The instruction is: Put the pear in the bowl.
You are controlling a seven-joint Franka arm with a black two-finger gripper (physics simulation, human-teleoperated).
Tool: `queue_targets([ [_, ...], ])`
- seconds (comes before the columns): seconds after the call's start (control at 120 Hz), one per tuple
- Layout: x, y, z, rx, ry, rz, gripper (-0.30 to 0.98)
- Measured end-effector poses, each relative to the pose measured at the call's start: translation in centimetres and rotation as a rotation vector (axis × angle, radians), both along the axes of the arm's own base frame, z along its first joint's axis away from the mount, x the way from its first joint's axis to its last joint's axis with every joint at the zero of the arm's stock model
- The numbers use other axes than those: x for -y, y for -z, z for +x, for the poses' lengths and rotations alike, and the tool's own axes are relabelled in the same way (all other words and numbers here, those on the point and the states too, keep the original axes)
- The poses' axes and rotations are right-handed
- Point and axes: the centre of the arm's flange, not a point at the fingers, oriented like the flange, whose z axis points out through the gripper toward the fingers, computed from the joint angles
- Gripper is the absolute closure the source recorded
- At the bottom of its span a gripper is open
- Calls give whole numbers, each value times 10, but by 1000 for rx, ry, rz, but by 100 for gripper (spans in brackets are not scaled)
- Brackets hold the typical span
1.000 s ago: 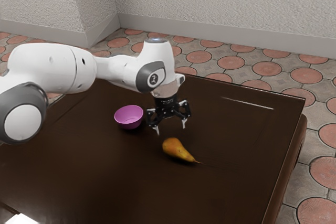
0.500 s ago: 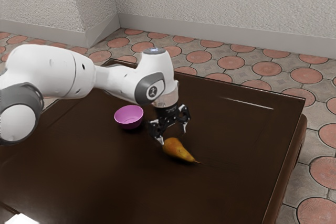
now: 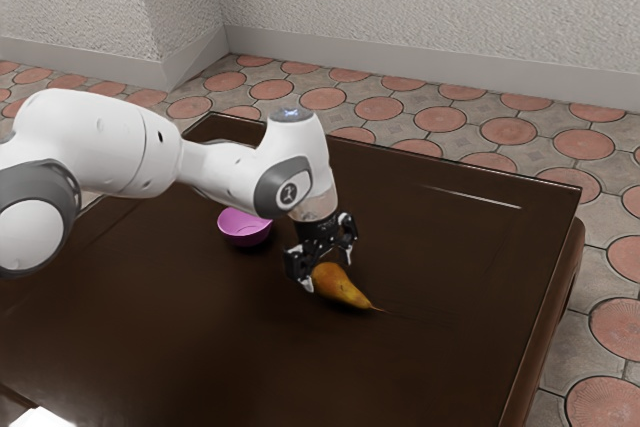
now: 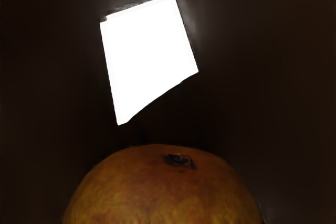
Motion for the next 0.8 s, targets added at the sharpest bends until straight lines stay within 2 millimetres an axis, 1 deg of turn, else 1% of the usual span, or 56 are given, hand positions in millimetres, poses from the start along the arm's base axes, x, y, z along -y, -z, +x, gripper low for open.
queue_targets([
  [0.1,4,1,-1,4,-13,-1,0],
  [0.217,6,9,-5,3,-27,0,0],
  [0.483,6,16,-4,8,-56,-1,0],
  [0.533,6,15,-3,13,-58,-1,4],
  [0.683,9,11,-2,30,-57,2,24],
  [0.8,10,8,-2,37,-61,2,31],
])
